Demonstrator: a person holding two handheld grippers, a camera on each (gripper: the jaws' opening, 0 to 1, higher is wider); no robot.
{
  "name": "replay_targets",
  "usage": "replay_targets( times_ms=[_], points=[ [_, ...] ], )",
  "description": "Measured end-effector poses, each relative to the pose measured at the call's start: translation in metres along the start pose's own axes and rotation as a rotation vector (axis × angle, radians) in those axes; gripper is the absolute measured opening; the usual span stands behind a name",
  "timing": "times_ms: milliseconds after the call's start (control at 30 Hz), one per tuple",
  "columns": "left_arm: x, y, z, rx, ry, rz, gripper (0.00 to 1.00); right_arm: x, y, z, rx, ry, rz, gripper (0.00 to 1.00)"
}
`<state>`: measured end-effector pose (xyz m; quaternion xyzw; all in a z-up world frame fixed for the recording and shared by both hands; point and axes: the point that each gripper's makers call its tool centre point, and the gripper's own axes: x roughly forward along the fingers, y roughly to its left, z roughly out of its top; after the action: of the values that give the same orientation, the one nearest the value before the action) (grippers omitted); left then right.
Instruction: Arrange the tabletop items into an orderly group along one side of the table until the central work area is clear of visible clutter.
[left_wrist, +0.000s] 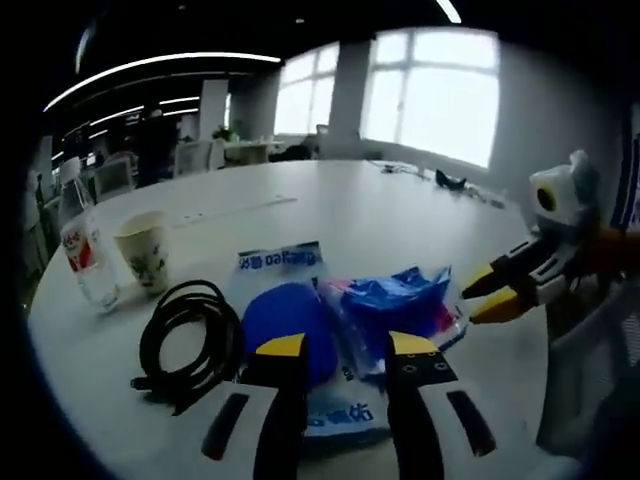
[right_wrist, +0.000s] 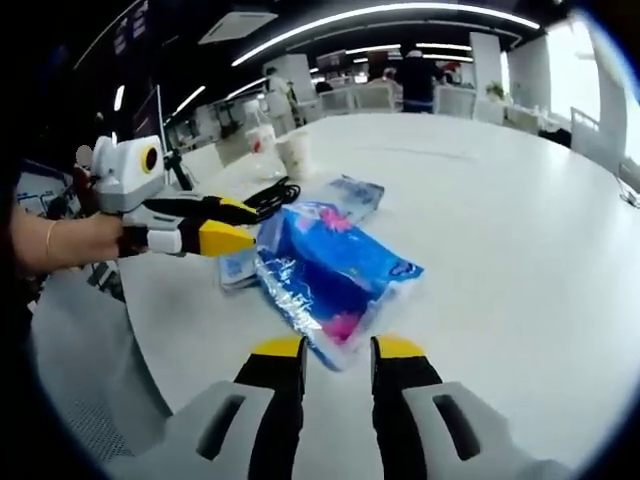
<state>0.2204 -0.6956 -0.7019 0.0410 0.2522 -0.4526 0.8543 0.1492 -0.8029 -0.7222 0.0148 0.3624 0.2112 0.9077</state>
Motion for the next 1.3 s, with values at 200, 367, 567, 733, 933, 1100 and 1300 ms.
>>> replay_targets(
  times_ms=[200, 367, 567, 733, 933, 1100, 1300],
  points=[
    [0.003, -0.004, -0.006, -0.008, 0.024, -0.006, 0.21, 0.002, -0.002, -0.003, -0.007, 0.016, -0.005, 0.17],
    [0.006, -0.004, -0.017, 0.004, 0.067, 0.002, 0.17, 0.004, -0.004, -0.006, -0.013, 0.027, -0.004, 0.14],
    [0.009, -0.007, -0.024, -0.021, 0.083, -0.001, 0.13, 0.008, -0.012, -0.007, 0.032, 0.037, -0.032, 0.09],
    [0.012, -0.01, -0.023, -0.029, 0.088, -0.008, 0.11, 0.01, -0.017, -0.006, 0.136, 0.033, -0.021, 0.07],
    [0.014, -0.011, -0.025, -0.056, 0.097, -0.004, 0.09, 0.01, -0.017, -0.006, 0.156, 0.029, -0.026, 0.06],
    [0.014, -0.014, -0.027, -0.063, 0.108, -0.007, 0.05, 0.011, -0.017, -0.006, 0.146, 0.034, -0.024, 0.04],
    [0.012, -0.017, -0.028, -0.073, 0.131, -0.006, 0.02, 0.009, -0.02, -0.007, 0.18, 0.033, -0.024, 0.01]
  ],
)
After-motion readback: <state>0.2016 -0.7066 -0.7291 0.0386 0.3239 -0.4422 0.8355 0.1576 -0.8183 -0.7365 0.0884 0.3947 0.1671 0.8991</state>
